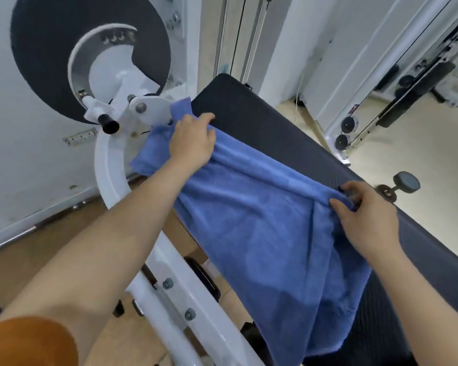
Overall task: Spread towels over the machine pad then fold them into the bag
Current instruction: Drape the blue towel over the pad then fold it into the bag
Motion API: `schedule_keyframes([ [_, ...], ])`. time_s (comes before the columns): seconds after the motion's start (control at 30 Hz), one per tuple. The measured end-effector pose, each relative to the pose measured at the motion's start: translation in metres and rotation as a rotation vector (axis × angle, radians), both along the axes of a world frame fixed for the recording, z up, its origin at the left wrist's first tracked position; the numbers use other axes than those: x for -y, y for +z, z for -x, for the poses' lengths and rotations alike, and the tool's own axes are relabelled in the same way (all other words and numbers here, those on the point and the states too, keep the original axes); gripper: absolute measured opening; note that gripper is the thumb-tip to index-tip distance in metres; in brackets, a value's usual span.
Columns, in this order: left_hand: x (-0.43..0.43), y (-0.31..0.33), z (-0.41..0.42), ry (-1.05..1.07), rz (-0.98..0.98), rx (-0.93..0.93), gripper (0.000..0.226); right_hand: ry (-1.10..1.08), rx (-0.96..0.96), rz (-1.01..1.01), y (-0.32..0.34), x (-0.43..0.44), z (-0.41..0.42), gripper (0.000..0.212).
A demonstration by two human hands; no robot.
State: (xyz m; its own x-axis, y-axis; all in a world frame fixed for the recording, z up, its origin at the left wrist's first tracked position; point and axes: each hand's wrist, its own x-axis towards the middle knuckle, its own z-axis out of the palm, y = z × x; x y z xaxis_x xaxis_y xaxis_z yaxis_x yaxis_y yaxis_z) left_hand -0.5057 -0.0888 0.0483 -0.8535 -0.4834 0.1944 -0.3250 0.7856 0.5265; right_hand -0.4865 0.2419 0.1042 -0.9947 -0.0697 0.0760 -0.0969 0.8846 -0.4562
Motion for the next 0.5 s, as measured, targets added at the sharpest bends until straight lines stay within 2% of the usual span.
schedule_keyframes([
  [0.1,0.010,-0.004,0.025,0.068,-0.116,-0.022,0.040,-0.015,0.014,0.020,0.001,-0.001,0.004,0.016],
  [0.17,0.023,-0.002,0.040,0.137,-0.133,-0.005,0.030,-0.004,0.016,0.003,0.000,-0.003,0.005,0.011],
  [0.37,0.032,0.007,0.054,0.247,-0.164,0.017,0.011,0.049,0.010,-0.081,-0.005,-0.007,0.008,0.018],
  [0.43,0.032,0.018,0.060,0.269,-0.283,-0.057,0.011,0.061,0.017,-0.086,-0.004,-0.008,0.009,0.020],
  [0.5,0.032,0.035,0.074,0.312,-0.518,-0.243,0.008,0.065,0.022,-0.089,-0.004,-0.010,0.009,0.020],
])
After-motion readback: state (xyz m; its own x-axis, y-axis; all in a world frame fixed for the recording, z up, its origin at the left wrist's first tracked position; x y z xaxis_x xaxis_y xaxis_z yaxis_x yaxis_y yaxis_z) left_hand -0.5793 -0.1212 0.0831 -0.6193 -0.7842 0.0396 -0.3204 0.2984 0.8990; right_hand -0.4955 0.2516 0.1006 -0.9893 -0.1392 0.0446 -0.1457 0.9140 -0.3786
